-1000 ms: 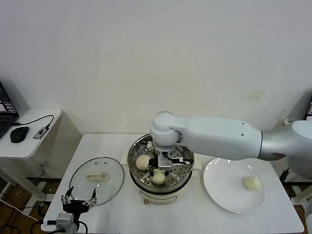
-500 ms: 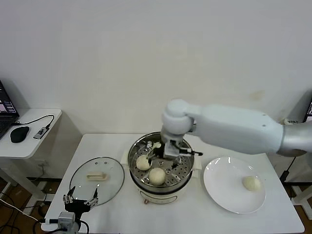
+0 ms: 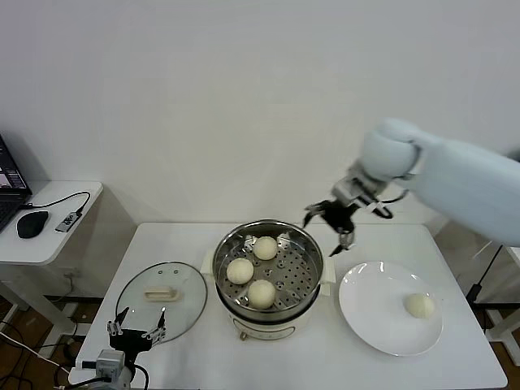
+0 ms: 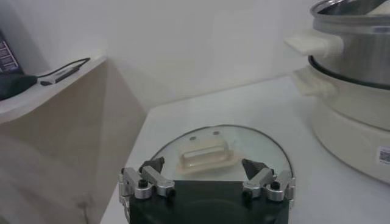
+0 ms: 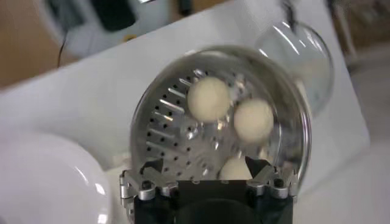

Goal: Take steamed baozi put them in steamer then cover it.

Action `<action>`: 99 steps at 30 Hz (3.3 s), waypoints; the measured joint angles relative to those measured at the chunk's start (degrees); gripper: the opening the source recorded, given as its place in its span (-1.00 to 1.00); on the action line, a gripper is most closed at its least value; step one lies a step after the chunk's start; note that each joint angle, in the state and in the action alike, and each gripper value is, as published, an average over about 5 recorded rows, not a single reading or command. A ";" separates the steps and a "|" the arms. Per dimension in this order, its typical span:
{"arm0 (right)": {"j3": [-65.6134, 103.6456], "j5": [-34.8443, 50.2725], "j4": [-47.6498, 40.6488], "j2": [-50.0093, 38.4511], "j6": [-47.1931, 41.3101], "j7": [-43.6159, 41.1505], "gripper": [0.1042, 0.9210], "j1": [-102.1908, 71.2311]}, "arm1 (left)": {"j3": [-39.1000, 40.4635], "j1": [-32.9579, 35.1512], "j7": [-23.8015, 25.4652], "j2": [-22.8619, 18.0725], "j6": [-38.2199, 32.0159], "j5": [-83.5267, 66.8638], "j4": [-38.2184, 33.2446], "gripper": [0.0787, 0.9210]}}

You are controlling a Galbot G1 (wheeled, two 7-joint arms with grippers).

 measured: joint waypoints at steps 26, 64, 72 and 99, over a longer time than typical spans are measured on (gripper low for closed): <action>25.85 -21.76 -7.65 -11.97 -12.07 -0.84 0.76 -34.61 | 0.72 1.54 0.20 0.05 1.10 1.42 -0.11 0.77; 38.96 -31.60 -17.76 -5.60 -7.65 5.29 0.76 -52.22 | 1.77 0.85 0.45 -0.59 1.53 3.93 2.58 0.77; 39.23 -32.12 -18.23 -5.23 -7.87 5.70 0.43 -52.41 | 1.98 0.59 0.45 -0.60 1.53 3.99 2.95 0.77; 28.08 -20.77 -10.92 -9.86 -14.29 2.94 -0.03 -36.62 | 2.71 -0.81 0.14 -0.46 1.04 4.50 2.43 0.77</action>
